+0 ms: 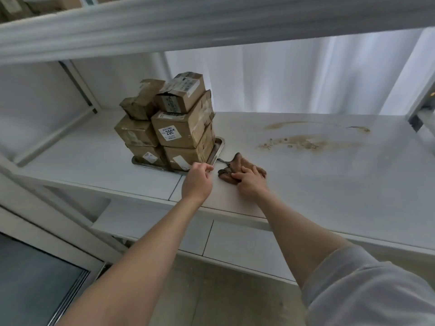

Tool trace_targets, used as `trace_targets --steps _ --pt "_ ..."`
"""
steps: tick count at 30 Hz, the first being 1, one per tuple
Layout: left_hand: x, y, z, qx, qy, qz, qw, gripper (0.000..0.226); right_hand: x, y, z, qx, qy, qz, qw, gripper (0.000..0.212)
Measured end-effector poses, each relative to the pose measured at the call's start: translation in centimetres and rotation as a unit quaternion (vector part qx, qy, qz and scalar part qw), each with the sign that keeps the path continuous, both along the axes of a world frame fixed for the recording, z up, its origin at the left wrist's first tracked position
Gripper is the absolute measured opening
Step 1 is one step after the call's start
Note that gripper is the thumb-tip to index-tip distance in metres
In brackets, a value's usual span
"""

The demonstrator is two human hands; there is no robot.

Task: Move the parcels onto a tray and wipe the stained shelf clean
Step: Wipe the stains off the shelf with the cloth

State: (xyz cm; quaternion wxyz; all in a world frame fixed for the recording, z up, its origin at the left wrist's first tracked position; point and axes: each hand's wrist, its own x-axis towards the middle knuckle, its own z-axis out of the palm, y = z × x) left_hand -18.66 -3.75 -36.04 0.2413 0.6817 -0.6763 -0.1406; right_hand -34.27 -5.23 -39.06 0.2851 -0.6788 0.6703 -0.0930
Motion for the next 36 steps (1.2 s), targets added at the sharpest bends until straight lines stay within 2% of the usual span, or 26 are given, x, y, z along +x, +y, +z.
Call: trace_targets --steps 4,9,15,20,24,26,28,32,34,36 --pt "3.7 0.6 -0.1 0.046 -0.014 0.042 0.998 0.032 5.0 0.4 -0.4 -0.012 -0.041 0.060 0.997 0.043" --pt "4.7 1.1 -0.9 0.096 -0.024 0.037 0.994 0.033 4.8 2.2 -0.3 -0.025 -0.046 0.031 0.998 0.044" --pt "0.5 0.9 -0.1 0.116 -0.021 -0.059 0.991 0.038 -1.4 5.0 -0.1 -0.034 0.010 -0.143 0.989 0.041" --pt "-1.6 0.9 -0.3 0.120 -0.010 -0.102 0.987 0.038 -8.8 8.6 -0.5 -0.026 0.080 -0.351 0.932 0.046" --pt "-1.8 0.9 -0.7 0.116 -0.001 -0.116 0.986 0.038 -9.4 9.7 0.0 0.000 0.096 -0.433 0.896 0.044" --pt "-1.7 1.0 -0.8 0.112 0.004 -0.123 0.986 0.038 -7.2 9.3 0.3 -0.003 0.099 -0.419 0.903 0.041" --pt "-1.4 1.3 -0.8 0.101 0.008 -0.124 0.987 0.037 -3.8 8.9 0.0 -0.022 0.104 -0.366 0.924 0.040" --pt "-0.5 1.6 -0.8 0.092 0.005 -0.114 0.989 0.035 4.4 8.2 -0.8 -0.067 0.095 -0.201 0.973 0.036" --pt "-0.2 1.8 -0.7 0.087 -0.002 -0.107 0.991 0.034 7.3 8.2 -0.5 -0.075 0.079 -0.115 0.987 0.033" --pt "-0.1 1.9 -0.6 0.083 -0.006 -0.101 0.991 0.033 7.8 8.2 -0.2 -0.064 0.058 -0.073 0.994 0.035"
